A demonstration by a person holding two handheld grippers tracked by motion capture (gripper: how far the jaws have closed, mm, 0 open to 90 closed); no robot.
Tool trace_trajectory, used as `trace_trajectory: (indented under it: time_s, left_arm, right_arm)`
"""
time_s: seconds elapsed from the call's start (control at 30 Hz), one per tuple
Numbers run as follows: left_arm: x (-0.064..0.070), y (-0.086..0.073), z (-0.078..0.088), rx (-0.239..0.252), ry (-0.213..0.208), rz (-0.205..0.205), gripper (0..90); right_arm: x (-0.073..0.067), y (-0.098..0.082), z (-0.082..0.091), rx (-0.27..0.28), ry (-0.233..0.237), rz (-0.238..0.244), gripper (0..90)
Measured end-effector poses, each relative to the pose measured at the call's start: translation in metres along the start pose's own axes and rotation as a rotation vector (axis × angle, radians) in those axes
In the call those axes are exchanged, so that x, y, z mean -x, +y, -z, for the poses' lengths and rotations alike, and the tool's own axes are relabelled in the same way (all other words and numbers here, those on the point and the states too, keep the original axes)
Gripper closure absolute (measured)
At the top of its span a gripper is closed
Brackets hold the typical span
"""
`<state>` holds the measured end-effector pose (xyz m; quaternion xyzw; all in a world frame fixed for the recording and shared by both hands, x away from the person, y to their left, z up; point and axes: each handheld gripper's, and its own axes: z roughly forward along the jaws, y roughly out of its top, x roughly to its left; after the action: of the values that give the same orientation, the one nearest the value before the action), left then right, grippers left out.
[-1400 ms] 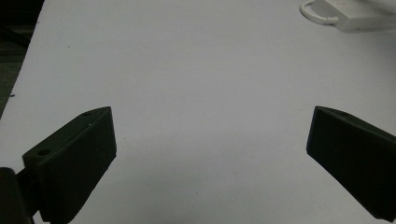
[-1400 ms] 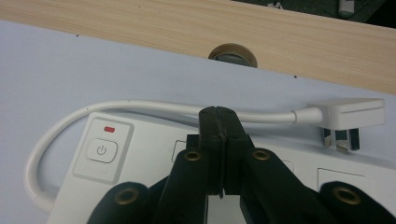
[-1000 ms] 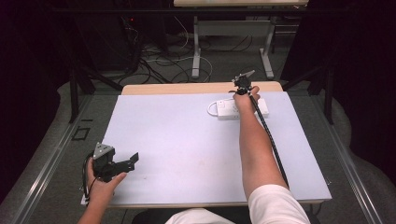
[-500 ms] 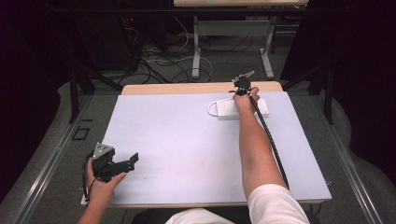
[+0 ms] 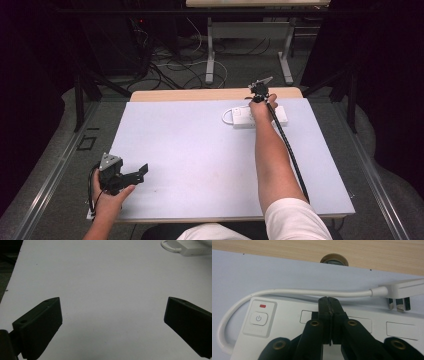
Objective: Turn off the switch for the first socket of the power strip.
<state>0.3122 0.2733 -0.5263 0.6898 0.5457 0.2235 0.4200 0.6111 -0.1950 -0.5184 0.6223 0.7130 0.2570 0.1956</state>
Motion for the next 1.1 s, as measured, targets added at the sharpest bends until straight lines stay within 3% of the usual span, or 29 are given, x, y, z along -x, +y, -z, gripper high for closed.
trace_trajectory:
  time_s: [0.3, 0.7, 1.1]
  left_arm:
    - [-0.001, 0.0, -0.001, -0.003, 0.0, 0.0, 1.6]
    - [0.001, 0.0, -0.003, -0.015, 0.0, -0.001, 1.6]
    - [0.001, -0.001, -0.002, -0.014, 0.004, -0.007, 1.6]
  right_arm:
    - [0.002, -0.004, -0.001, 0.01, 0.008, 0.008, 90.0]
    - [0.007, -0.005, 0.0, 0.017, 0.011, -0.015, 87.7]
    - [0.009, -0.002, 0.011, 0.03, 0.018, 0.005, 78.2]
